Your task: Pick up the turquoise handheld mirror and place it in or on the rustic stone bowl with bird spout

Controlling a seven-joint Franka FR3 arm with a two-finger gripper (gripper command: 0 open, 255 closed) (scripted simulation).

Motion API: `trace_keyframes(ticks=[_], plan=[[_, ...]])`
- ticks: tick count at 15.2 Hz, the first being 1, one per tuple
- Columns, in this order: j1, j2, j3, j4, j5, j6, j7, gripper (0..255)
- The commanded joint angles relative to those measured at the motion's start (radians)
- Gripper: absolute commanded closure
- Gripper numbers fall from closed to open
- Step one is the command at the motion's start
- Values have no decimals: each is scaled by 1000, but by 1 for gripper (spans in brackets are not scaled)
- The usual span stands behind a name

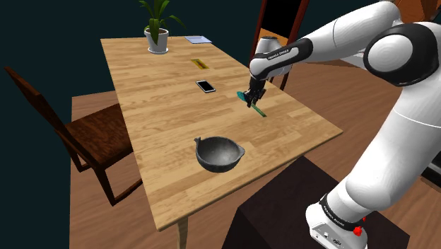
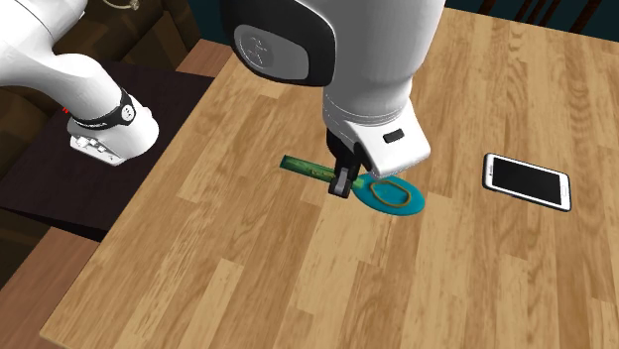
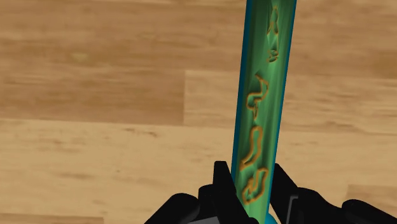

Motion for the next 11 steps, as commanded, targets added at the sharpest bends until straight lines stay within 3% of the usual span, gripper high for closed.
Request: trace_keyframes(ticks=[1,11], plan=[[0,-14,0,9,-2,-23,1,255],[2,-72,-1,76,-8,-147,3,255]])
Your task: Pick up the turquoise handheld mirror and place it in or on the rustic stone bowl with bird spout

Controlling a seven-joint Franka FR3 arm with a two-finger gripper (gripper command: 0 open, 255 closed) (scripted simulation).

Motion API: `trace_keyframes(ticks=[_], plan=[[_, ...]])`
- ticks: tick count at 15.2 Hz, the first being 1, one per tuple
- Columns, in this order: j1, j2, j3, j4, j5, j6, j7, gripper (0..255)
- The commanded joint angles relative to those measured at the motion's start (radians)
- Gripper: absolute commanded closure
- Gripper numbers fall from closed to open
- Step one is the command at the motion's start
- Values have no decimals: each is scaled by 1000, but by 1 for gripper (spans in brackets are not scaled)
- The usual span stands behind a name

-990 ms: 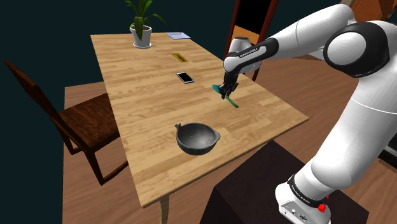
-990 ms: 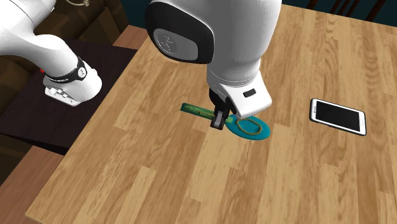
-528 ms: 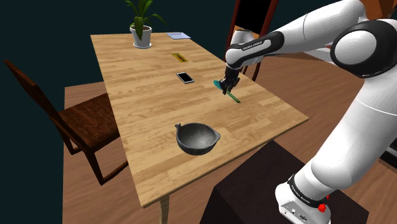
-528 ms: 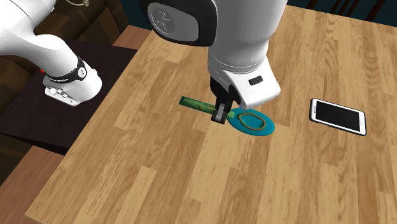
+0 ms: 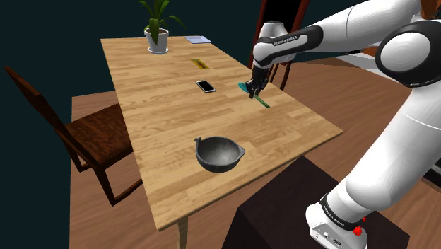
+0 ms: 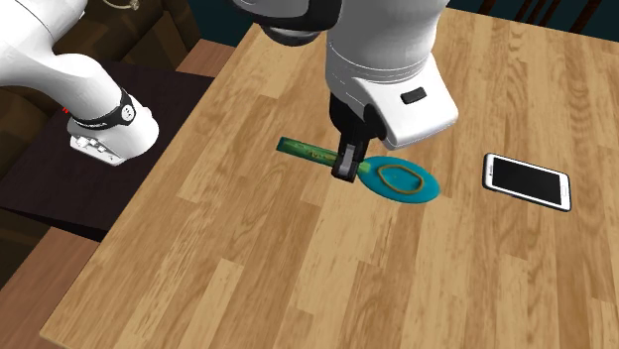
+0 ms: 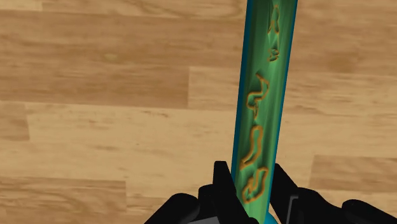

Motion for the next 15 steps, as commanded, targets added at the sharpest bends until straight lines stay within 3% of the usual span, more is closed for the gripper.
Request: trace_keyframes(ticks=[1,15], plan=[[1,-13,0,13,-1,-26,1,255],[2,-58,0,147,-5,-206,1,255]])
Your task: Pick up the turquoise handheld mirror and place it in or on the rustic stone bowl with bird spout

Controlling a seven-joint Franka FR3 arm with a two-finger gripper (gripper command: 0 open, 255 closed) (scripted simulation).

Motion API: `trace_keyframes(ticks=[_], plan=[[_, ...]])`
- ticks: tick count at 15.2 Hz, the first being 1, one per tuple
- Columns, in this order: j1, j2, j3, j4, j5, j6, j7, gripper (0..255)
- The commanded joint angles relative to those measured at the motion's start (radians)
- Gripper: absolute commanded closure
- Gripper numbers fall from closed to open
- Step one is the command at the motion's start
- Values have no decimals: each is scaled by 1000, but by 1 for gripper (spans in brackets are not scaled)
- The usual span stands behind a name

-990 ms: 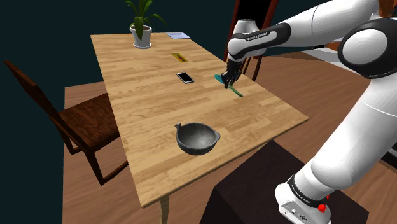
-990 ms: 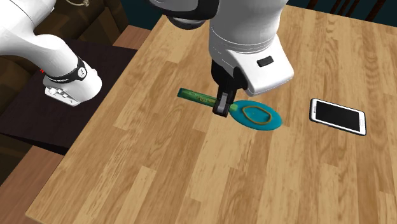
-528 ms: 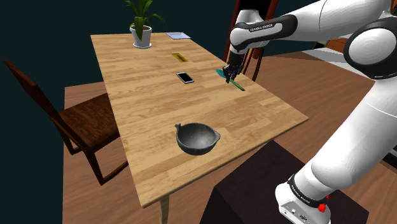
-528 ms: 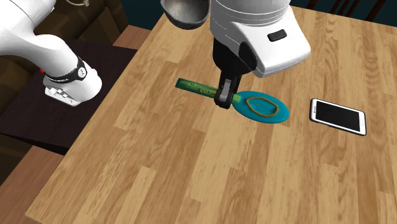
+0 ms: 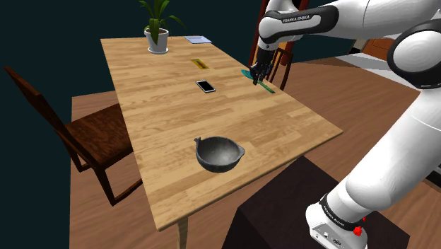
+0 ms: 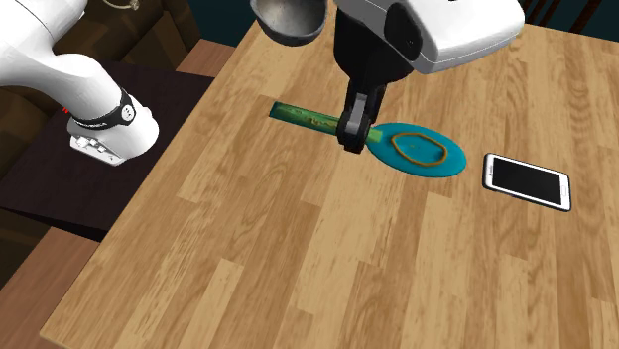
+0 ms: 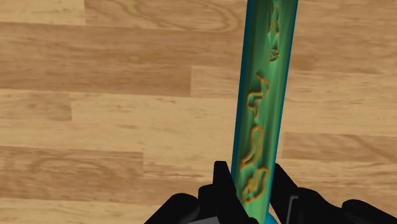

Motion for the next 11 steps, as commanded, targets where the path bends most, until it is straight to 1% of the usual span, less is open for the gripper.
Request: trace_keyframes(ticks=[1,2,6,11], plan=[[0,-1,0,24,0,-26,-1,255],[0,-2,0,28,0,-30,-1,255],[42,-96,39,-83,-11,-15,83,255],[90,-195,97,-192,-12,-8,191,255]])
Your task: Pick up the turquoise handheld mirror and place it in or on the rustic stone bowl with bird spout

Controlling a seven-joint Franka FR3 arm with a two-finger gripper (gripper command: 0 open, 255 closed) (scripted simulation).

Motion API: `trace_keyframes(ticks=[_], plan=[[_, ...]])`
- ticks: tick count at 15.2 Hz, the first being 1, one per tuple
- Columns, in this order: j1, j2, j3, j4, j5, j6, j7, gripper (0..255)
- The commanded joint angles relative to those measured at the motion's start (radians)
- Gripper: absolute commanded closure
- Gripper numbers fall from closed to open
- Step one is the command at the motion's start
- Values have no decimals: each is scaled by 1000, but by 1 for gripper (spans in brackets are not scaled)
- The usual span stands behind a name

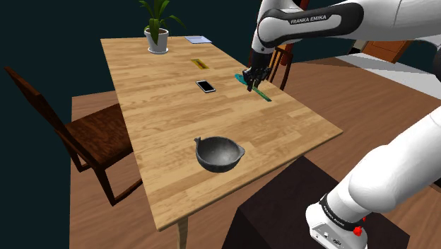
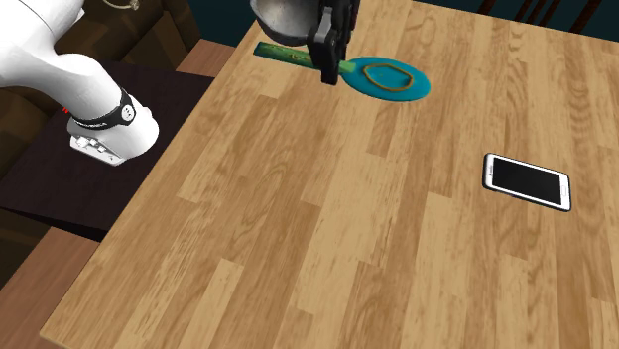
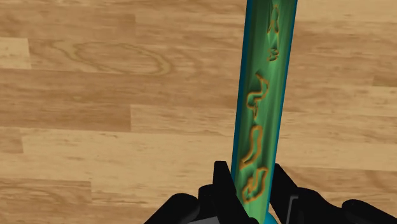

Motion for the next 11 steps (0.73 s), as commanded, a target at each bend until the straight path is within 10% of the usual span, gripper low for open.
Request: trace_keyframes(ticks=[1,11], plan=[[20,-32,25,-34,2,1,45,255],[120,-159,166,-153,40,-11,268,255]])
